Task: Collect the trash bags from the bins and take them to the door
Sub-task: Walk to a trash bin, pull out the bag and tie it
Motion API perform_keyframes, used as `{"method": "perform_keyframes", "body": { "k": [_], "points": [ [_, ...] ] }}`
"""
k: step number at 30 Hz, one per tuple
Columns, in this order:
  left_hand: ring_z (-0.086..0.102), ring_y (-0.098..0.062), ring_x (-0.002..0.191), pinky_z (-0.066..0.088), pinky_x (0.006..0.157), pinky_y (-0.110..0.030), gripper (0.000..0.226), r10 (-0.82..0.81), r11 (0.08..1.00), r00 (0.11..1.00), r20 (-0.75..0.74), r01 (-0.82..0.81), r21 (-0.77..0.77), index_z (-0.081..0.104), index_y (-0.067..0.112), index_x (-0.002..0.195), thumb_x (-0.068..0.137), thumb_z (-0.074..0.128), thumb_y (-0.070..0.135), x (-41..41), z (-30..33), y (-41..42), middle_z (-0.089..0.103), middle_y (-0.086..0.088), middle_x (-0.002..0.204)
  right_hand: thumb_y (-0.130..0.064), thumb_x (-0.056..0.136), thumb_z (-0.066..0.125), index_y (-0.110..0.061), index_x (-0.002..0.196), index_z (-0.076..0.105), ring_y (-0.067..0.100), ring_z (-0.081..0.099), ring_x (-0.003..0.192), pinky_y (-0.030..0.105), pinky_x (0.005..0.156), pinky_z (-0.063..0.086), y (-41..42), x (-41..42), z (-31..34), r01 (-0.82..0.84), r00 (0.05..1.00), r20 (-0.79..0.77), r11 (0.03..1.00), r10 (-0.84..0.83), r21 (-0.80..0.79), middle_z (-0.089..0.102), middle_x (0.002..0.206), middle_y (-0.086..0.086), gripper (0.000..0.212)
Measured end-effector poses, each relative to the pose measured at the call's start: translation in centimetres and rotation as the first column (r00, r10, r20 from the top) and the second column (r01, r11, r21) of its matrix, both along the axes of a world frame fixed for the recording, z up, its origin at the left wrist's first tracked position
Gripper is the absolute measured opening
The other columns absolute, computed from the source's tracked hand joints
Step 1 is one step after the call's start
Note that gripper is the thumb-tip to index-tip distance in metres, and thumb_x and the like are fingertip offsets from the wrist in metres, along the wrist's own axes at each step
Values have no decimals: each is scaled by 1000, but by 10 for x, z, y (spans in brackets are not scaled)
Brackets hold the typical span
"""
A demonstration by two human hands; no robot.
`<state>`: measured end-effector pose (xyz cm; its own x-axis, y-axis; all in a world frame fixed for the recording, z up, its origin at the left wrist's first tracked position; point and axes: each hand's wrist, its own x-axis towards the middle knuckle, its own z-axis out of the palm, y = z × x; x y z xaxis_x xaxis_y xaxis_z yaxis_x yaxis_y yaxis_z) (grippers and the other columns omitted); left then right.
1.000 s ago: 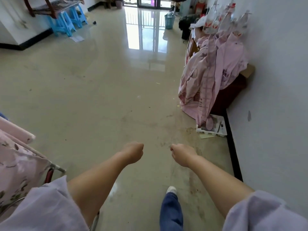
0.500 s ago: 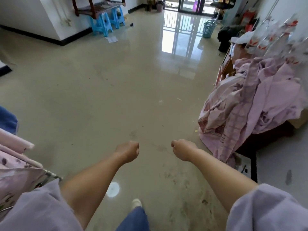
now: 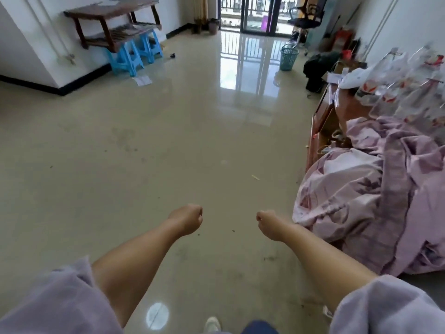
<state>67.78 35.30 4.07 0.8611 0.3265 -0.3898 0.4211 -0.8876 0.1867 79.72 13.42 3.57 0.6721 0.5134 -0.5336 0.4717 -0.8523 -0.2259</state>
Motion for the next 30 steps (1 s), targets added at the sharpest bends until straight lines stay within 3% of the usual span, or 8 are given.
{"method": "perform_keyframes", "body": {
  "k": [3, 8, 19, 23, 27, 30],
  "points": [
    [58, -29, 110, 45, 84, -31, 29, -16, 999, 1000, -9, 16, -40, 58, 16, 115, 96, 38, 24, 68, -3, 30, 59, -9, 126, -16, 95, 38, -8, 122, 54, 25, 52, 93, 32, 78, 38, 20, 59, 0, 16, 1000, 11, 999, -16, -36, 59, 113, 15, 33],
    [58, -29, 111, 45, 86, -31, 29, -27, 998, 999, -28, 25, -49, 60, 17, 114, 95, 39, 26, 187, -18, 72, 60, -8, 126, -15, 98, 31, -12, 126, 51, 32, 54, 114, 33, 93, 43, 60, 168, -13, -22, 998, 63, 997, 27, -74, 53, 130, 15, 34],
    [58, -27, 112, 46, 83, -31, 30, 80, 996, 996, 33, -79, -38, 61, 18, 115, 95, 39, 25, 438, -9, 180, 62, -6, 125, -19, 96, 35, -12, 120, 54, 32, 57, 111, 34, 86, 45, 183, 451, -1, -122, 990, 61, 985, 129, -119, 59, 123, 15, 31],
    [57, -27, 113, 46, 87, -32, 30, 104, 994, 994, 20, -103, -47, 61, 19, 115, 94, 39, 25, 518, -18, 241, 61, -5, 126, -14, 99, 31, -8, 129, 47, 33, 51, 119, 37, 94, 44, 253, 533, -1, -118, 993, -12, 988, 117, -104, 51, 131, 15, 34],
    [58, -27, 111, 47, 87, -32, 30, 92, 995, 995, 27, -90, -52, 61, 19, 113, 93, 40, 25, 611, -28, 315, 62, -6, 125, -19, 94, 38, -13, 119, 55, 32, 58, 108, 36, 85, 45, 330, 624, -5, -161, 982, 84, 984, 167, -75, 60, 118, 14, 30],
    [57, -27, 113, 47, 88, -32, 30, 53, 997, 998, 16, -52, -50, 60, 20, 114, 93, 40, 26, 684, -23, 373, 61, -5, 126, -16, 98, 32, -13, 129, 49, 30, 53, 118, 34, 94, 44, 384, 685, -1, -142, 987, 57, 985, 149, -102, 54, 132, 11, 35]
  ]
}}
